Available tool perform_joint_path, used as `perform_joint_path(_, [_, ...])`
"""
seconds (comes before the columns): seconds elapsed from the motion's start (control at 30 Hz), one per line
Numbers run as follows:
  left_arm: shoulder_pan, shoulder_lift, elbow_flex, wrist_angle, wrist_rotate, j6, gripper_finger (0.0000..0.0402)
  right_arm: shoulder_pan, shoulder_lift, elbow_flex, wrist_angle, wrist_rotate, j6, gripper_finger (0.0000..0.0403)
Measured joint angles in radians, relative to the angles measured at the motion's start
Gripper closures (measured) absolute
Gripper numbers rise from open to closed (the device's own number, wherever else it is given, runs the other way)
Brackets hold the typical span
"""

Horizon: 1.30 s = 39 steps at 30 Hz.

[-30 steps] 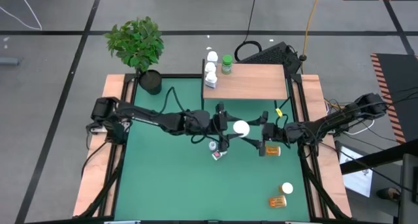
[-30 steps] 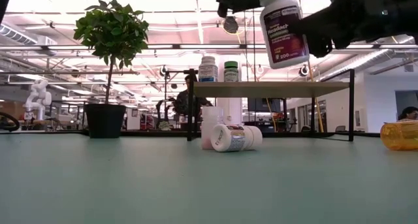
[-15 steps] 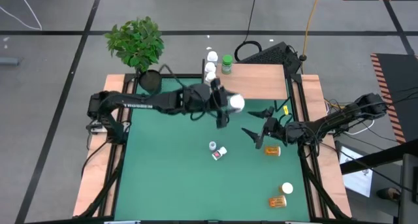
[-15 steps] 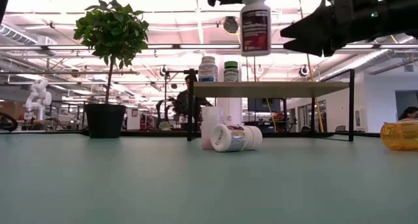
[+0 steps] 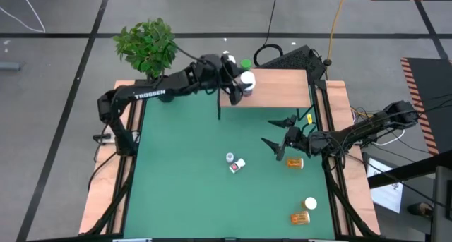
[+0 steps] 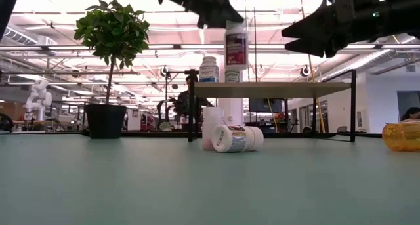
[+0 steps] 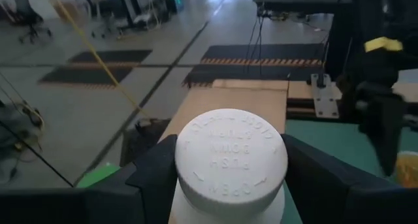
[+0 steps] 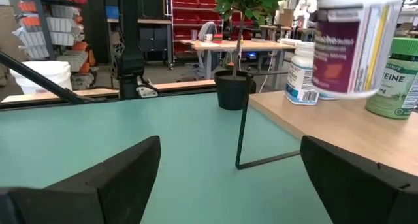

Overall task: Pick and place medicine bottles onto shelf by color
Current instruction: Put the white and violet pill bottle on the shelf

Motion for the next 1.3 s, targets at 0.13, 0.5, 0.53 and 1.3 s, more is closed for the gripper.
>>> perform_joint_path(0.13, [0.027,0.021,-0.001,0.002,0.027,-0.009,0.0151,0.000,0.000,0.000,0.004,0.000,-0.002,0.0039])
perform_joint_path(0.5, [0.054,0.078,-0.001,0.015,0.027,0.002,0.0158,-0.029,0.000,0.000,0.005,-0.007,0.000,0.0039])
perform_joint_path(0.53, [0.058,0.079,-0.002,0.014,0.026,-0.002,0.0157,-0.030,0.000,0.000,0.005,-0.007,0.001,0.0039])
perform_joint_path(1.3, [0.091,0.095,-0.002,0.053,0.025,0.013,0.0087,-0.031,0.000,0.000,0.020,-0.008,-0.014,0.0039])
